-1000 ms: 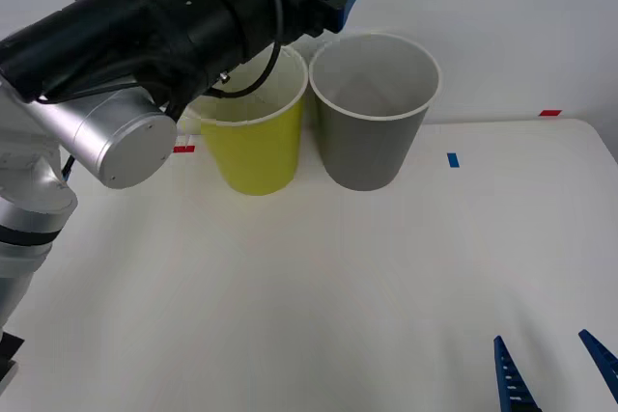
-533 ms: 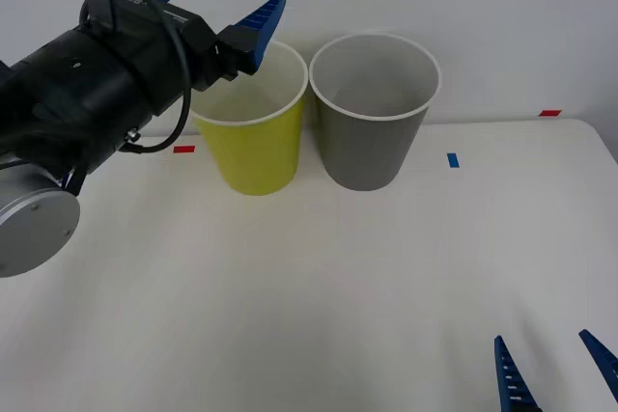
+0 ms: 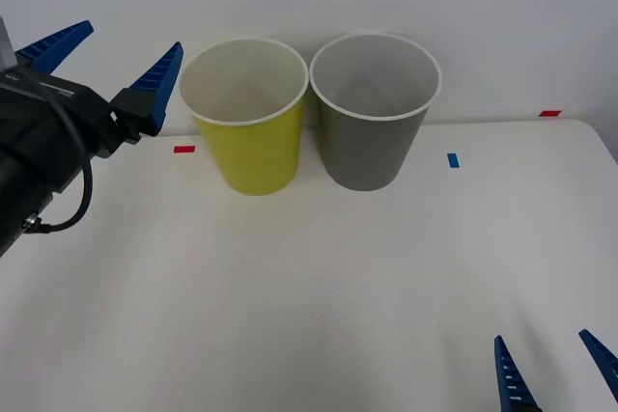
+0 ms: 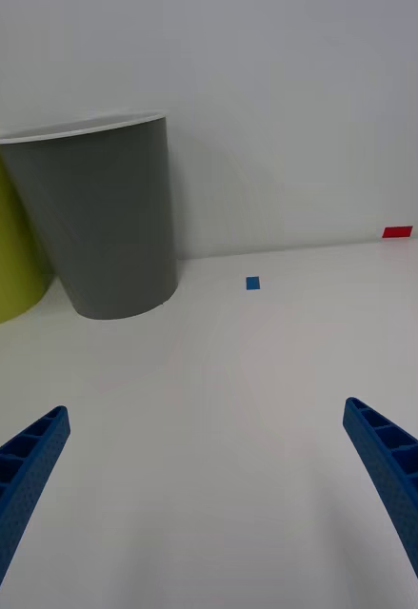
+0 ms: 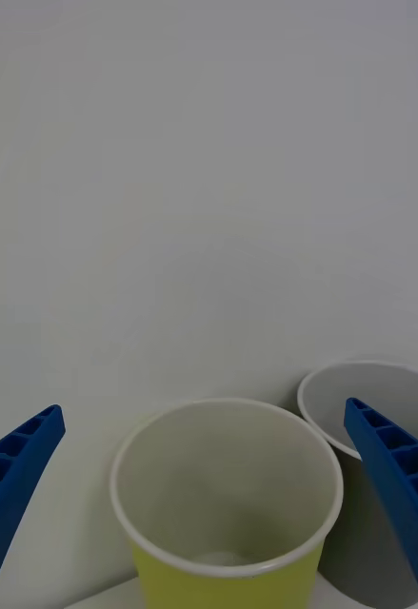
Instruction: Put cans in the gray bin and PET bottles in the light green bin.
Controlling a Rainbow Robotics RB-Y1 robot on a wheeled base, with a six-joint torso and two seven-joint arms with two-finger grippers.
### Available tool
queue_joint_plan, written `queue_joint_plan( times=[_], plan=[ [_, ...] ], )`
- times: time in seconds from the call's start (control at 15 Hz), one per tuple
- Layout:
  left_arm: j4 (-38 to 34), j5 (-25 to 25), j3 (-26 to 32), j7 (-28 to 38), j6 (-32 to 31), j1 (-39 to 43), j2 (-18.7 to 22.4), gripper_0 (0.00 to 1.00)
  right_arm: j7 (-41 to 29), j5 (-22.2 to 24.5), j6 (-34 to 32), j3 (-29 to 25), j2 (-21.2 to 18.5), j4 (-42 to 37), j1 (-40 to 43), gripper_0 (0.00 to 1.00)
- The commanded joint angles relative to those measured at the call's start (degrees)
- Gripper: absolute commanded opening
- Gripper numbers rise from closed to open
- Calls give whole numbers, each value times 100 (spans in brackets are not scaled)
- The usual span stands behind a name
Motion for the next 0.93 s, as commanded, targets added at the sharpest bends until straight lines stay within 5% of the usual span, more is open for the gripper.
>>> queue_joint_plan(
  times=[0.07,0.4,0.8,0.93],
  plan=[
    [-40,-116,128,-37,-644,750,-135,100,0,0,0,0,0,0,0,100],
    [-40,-266,163,-72,-1919,2121,-187,100,0,0,0,0,0,0,0,100],
    [-14,-371,-74,-239,-2394,3000,-592,100,0,0,0,0,0,0,0,100],
    [496,-450,-382,-300,-3290,3131,-521,100,0,0,0,0,0,0,0,100]
  ],
)
